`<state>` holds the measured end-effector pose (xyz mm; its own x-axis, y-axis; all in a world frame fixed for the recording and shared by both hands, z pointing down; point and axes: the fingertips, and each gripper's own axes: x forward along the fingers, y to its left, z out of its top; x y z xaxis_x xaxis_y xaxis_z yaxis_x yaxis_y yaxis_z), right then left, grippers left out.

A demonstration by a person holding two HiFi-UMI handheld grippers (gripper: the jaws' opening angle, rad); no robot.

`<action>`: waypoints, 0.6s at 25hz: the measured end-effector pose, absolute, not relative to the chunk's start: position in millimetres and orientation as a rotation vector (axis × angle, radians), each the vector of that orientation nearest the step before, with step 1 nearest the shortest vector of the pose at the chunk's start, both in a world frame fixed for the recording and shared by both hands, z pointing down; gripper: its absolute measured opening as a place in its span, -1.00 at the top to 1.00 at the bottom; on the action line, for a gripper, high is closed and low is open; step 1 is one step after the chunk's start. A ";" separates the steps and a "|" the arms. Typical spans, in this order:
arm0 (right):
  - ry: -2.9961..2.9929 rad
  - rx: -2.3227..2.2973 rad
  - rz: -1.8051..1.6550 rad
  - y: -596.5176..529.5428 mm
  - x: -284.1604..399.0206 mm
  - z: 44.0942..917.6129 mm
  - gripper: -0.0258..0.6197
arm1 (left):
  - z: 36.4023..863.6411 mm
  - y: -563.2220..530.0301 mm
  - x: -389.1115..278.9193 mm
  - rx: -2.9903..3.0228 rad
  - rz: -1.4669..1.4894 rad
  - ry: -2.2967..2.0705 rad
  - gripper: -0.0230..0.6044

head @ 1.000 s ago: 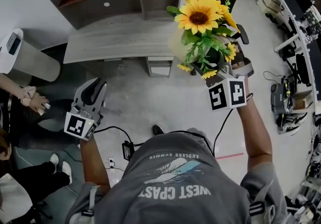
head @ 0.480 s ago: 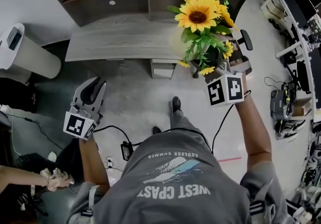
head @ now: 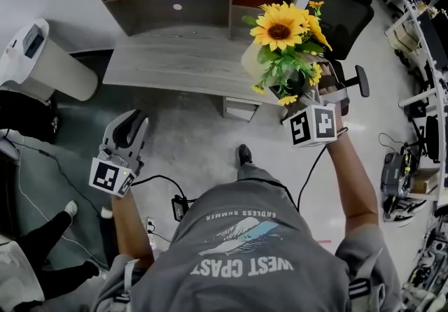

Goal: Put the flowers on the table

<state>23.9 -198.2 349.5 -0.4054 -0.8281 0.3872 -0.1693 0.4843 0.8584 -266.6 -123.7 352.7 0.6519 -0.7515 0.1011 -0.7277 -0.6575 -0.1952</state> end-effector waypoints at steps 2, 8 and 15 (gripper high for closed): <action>-1.859 0.824 -0.959 -211.4 26.9 358.4 -0.29 | 355.9 -128.5 -266.5 -2.721 -0.262 1.255 0.64; -1.851 0.797 -0.955 -275.9 28.5 381.3 -0.29 | 359.2 -167.1 -276.7 -2.725 -0.283 1.322 0.64; -1.840 0.767 -0.946 -306.8 45.7 419.2 -0.29 | 375.0 -172.6 -270.3 -2.731 -0.323 1.392 0.64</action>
